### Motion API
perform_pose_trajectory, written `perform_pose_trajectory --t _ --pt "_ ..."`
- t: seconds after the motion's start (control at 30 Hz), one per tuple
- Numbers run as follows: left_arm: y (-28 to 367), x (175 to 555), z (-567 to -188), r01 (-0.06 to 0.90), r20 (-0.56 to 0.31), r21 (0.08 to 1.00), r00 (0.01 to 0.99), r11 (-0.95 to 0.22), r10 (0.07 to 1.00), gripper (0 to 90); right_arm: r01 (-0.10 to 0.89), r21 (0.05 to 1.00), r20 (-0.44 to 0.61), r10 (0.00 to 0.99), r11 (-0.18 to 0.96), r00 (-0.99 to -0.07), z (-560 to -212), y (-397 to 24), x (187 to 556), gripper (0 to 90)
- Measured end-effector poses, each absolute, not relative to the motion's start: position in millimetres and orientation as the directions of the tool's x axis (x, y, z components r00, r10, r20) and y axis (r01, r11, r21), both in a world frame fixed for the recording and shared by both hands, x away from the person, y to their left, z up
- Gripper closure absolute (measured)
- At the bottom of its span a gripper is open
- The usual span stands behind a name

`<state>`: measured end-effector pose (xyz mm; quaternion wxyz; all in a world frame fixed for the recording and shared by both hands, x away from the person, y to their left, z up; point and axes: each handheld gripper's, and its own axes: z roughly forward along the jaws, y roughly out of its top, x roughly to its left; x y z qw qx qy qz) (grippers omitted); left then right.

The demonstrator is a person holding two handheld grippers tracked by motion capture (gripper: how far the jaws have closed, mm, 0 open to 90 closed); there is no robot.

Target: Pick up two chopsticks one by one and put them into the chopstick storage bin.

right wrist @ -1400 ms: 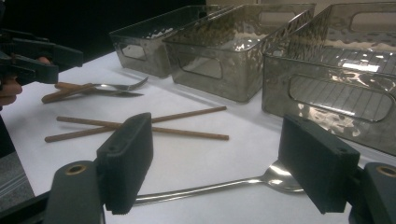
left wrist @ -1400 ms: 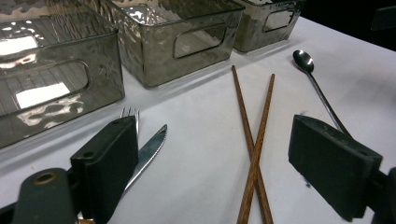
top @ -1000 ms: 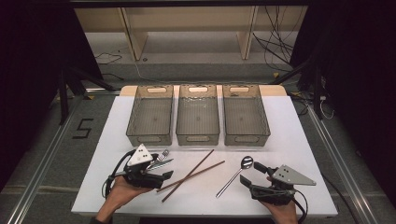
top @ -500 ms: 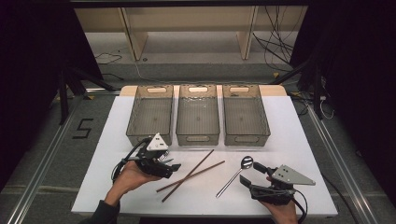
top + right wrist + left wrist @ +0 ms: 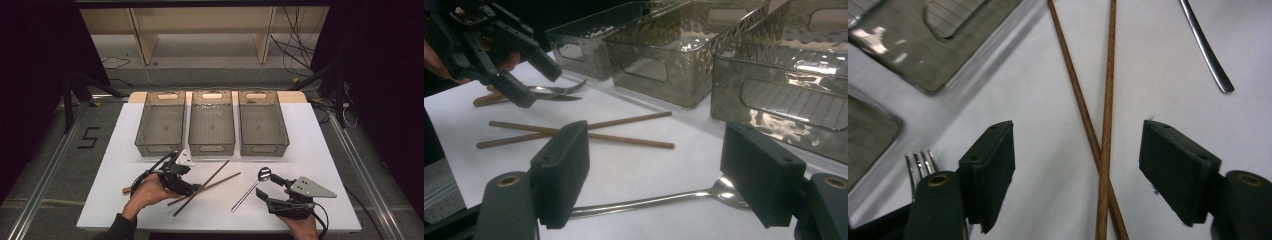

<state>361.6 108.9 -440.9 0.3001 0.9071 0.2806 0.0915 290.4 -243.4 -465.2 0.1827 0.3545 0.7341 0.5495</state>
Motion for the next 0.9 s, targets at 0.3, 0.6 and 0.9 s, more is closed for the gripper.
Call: perform_pose_trajectory --t 0.3,0.6,0.9 --pt "98 362 -456 0.48 -0.029 0.537 0.832 -0.693 0.553 44.3 0.316 0.938 0.122 0.716 0.145 -0.687 -465 -243 290 28.3" --pt "91 360 -463 0.478 -0.043 0.515 0.844 -0.711 0.535 57.8 0.317 0.937 0.119 0.714 0.15 -0.69 -465 -243 290 28.4" --pt "88 359 -467 0.475 -0.039 0.507 0.846 -0.719 0.532 68.1 0.318 0.936 0.12 0.71 0.153 -0.694 -465 -243 290 28.6"
